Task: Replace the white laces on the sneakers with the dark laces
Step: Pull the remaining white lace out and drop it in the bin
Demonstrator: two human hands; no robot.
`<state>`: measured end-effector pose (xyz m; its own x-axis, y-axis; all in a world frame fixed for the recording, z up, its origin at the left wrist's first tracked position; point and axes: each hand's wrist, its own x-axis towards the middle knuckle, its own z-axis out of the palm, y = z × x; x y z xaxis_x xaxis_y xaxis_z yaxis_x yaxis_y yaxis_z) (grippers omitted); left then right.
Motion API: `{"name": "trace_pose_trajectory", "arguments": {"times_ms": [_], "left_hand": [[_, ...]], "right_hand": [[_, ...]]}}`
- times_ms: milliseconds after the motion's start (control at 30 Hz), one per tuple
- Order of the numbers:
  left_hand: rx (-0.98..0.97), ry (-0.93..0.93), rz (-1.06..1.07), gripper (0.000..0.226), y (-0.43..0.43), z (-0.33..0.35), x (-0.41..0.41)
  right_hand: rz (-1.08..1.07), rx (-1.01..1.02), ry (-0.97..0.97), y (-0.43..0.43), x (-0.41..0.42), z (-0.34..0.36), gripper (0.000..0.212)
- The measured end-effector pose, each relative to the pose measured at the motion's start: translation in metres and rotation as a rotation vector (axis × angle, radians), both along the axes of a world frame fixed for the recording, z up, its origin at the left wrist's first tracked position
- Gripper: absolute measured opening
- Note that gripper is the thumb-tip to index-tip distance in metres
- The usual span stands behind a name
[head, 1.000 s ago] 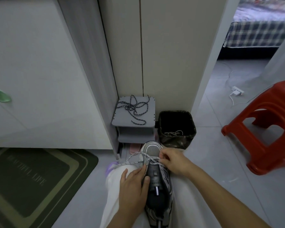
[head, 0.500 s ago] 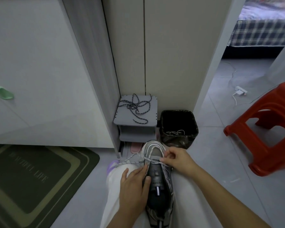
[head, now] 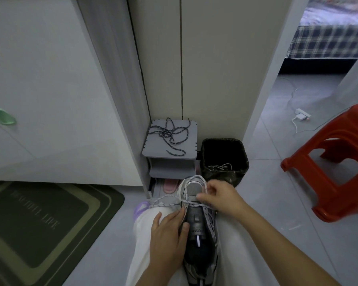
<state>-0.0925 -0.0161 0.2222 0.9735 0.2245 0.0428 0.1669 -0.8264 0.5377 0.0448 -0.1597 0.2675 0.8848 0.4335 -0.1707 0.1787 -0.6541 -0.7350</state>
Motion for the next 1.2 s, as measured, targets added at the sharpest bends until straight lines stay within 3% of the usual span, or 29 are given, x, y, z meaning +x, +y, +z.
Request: {"name": "trace_pose_trajectory", "arguments": {"times_ms": [133,300,467,533,667,733,900,1000,1067,1200], "left_hand": [[0.021,0.000,0.011,0.065,0.000,0.000,0.000],[0.019,0.012,0.006,0.068,-0.001,0.004,-0.001],[0.004,0.004,0.012,0.066,-0.001,0.002,-0.001],[0.004,-0.003,0.015,0.064,0.000,0.000,-0.001],[0.011,-0.001,0.013,0.063,0.001,-0.001,0.000],[0.019,0.006,0.016,0.065,0.000,-0.001,0.000],[0.021,0.005,0.016,0.065,-0.001,0.001,-0.001],[0.014,0.007,0.016,0.065,-0.001,0.001,-0.001],[0.017,0.004,0.018,0.064,-0.001,0.001,-0.001],[0.010,-0.009,0.018,0.064,0.000,0.001,-0.001]], "right_hand": [[-0.031,0.125,0.051,-0.011,-0.011,-0.022,0.020],[-0.093,0.109,0.036,-0.011,-0.008,-0.016,0.020],[-0.349,0.377,-0.054,-0.008,0.035,0.031,0.019],[-0.327,0.426,-0.027,-0.010,0.042,0.035,0.015],[-0.082,0.188,0.138,-0.015,0.018,0.006,0.012],[-0.030,0.169,0.182,-0.014,0.001,-0.006,0.014],[-0.116,0.165,0.050,-0.010,-0.007,-0.019,0.016],[-0.349,0.461,0.088,-0.013,0.017,0.001,0.016],[-0.412,0.551,0.045,-0.019,0.033,0.017,0.017],[-0.105,0.283,0.136,-0.022,0.024,0.013,0.011]]}}
